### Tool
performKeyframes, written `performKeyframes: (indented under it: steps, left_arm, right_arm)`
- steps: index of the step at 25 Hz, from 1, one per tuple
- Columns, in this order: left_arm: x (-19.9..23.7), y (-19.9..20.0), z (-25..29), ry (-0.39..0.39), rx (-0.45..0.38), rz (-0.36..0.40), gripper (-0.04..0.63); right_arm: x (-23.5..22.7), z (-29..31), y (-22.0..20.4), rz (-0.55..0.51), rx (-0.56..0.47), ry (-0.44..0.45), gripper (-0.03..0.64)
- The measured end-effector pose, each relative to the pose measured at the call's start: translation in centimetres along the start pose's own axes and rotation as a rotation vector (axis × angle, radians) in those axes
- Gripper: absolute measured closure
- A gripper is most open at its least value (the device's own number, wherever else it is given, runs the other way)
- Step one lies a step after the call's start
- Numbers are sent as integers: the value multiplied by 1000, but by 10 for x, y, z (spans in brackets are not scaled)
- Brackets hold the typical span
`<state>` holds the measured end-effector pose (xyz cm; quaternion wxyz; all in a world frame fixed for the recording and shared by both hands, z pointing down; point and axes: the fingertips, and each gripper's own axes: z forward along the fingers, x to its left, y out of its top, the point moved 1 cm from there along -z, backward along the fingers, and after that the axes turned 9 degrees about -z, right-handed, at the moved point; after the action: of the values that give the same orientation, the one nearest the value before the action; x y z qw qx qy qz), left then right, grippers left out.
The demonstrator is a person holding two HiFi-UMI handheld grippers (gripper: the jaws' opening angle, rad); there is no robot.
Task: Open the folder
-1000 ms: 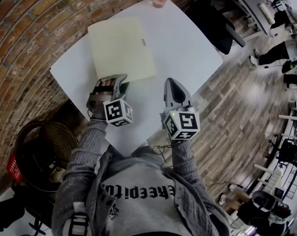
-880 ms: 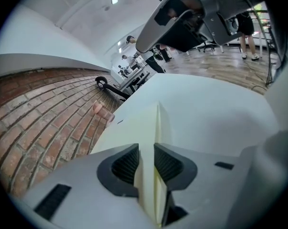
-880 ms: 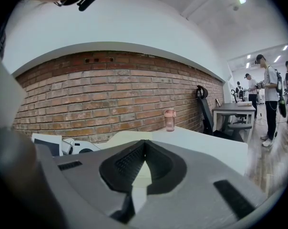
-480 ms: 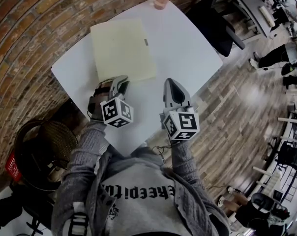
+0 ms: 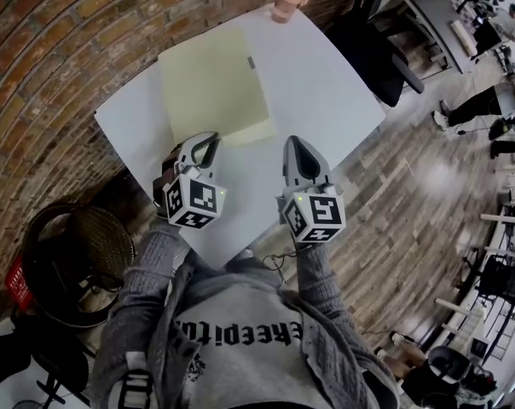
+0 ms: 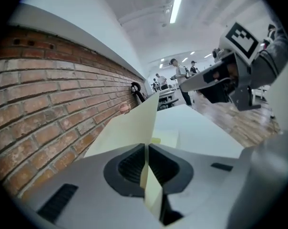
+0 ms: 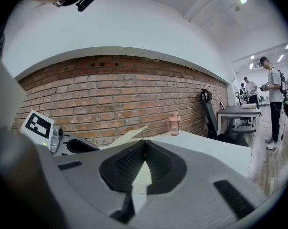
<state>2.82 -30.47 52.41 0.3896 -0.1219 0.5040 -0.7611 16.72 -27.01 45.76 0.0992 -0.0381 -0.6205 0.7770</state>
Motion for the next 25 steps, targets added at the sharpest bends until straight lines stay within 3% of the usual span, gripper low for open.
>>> performKeyframes:
  steps: [6, 18, 25]
  left_arm:
    - [21, 0, -28, 88, -60, -139, 577]
    - [65, -20, -86, 242, -177, -560, 583]
    - [85, -44, -112, 337, -196, -713, 585]
  right_arm:
    - [10, 1, 6, -7, -18, 29, 613]
    - [38, 6, 22, -29, -49, 109, 614]
    - [54, 9, 26, -42, -59, 152, 614]
